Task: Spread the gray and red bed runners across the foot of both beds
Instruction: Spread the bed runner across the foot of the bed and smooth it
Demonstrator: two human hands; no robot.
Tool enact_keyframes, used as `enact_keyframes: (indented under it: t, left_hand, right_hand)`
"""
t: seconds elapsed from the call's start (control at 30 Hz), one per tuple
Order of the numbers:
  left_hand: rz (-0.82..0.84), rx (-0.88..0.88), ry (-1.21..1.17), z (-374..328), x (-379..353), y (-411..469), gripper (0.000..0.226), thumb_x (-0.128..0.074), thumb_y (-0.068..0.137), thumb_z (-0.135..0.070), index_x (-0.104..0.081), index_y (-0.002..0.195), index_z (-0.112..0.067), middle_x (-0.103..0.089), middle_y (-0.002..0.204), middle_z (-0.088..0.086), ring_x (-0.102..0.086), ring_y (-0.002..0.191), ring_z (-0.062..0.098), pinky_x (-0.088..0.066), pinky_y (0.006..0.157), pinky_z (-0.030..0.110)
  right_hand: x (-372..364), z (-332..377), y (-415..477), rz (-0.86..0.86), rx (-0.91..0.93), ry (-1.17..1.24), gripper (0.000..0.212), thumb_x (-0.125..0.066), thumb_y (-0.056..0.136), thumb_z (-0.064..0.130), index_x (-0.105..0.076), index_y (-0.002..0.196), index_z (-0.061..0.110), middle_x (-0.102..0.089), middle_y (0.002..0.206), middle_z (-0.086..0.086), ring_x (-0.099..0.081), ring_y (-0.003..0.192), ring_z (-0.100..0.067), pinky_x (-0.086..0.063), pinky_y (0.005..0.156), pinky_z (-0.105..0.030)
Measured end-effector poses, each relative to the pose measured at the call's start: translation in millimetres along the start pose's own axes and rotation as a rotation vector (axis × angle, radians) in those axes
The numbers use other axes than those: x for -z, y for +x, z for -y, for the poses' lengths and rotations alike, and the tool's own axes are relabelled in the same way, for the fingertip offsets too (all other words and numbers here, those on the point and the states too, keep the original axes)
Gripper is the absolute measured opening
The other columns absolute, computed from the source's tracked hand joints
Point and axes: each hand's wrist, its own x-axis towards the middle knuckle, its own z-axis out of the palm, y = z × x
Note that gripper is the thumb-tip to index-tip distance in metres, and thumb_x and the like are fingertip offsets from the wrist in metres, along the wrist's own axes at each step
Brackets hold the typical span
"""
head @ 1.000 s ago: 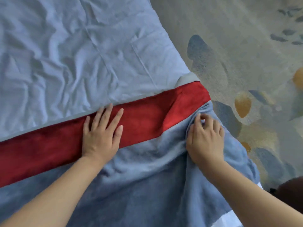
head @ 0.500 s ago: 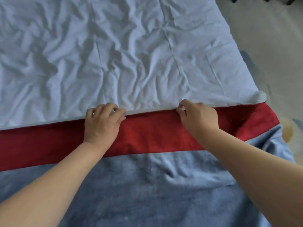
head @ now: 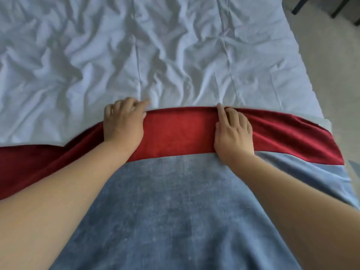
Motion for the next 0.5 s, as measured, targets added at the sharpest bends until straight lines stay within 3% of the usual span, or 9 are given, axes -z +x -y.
enact_keyframes:
  t: [0.1, 0.27, 0.37, 0.5]
  left_hand:
    - [-0.097, -0.088, -0.02, -9, -13, -26, 0.043, -0.06, 0.099, -0.013, -0.06, 0.141, -0.025, -0.061, 0.134, 0.009, -0.058, 0.121, 0.034, -0.037, 0.104, 0.052]
    - [-0.087, -0.142, -0.03, -23, -24, -35, 0.047, -0.056, 0.102, -0.016, -0.053, 0.148, -0.026, -0.05, 0.152, 0.008, -0.044, 0.141, 0.034, -0.025, 0.114, 0.057]
    - [-0.044, -0.215, -0.074, -63, -27, -24, 0.046, -0.055, 0.103, -0.021, -0.052, 0.149, -0.027, -0.048, 0.156, 0.005, -0.041, 0.145, 0.033, -0.025, 0.115, 0.057]
    - [-0.027, -0.299, -0.137, -141, -33, -10, 0.043, -0.057, 0.103, -0.023, -0.057, 0.145, -0.025, -0.054, 0.15, 0.004, -0.05, 0.137, 0.032, -0.037, 0.11, 0.054]
  right_hand:
    - [-6, -27, -18, 0.005, -0.022, -0.056, 0.06, -0.025, 0.104, 0.053, -0.016, 0.159, 0.035, -0.017, 0.167, 0.006, -0.011, 0.153, -0.025, -0.004, 0.123, -0.049]
    - [11, -101, -23, 0.027, -0.109, -0.002, 0.059, -0.018, 0.104, 0.054, -0.014, 0.16, 0.034, -0.009, 0.168, 0.01, -0.004, 0.155, -0.017, -0.006, 0.126, -0.043]
    - [22, -132, -25, 0.009, -0.124, 0.022, 0.055, -0.021, 0.106, 0.048, -0.021, 0.159, 0.032, -0.014, 0.168, 0.008, -0.009, 0.155, -0.016, -0.013, 0.125, -0.042]
    - [37, -164, -21, -0.143, -0.181, 0.059, 0.047, -0.042, 0.105, 0.031, -0.044, 0.15, 0.019, -0.044, 0.154, -0.005, -0.038, 0.14, -0.03, -0.035, 0.109, -0.047]
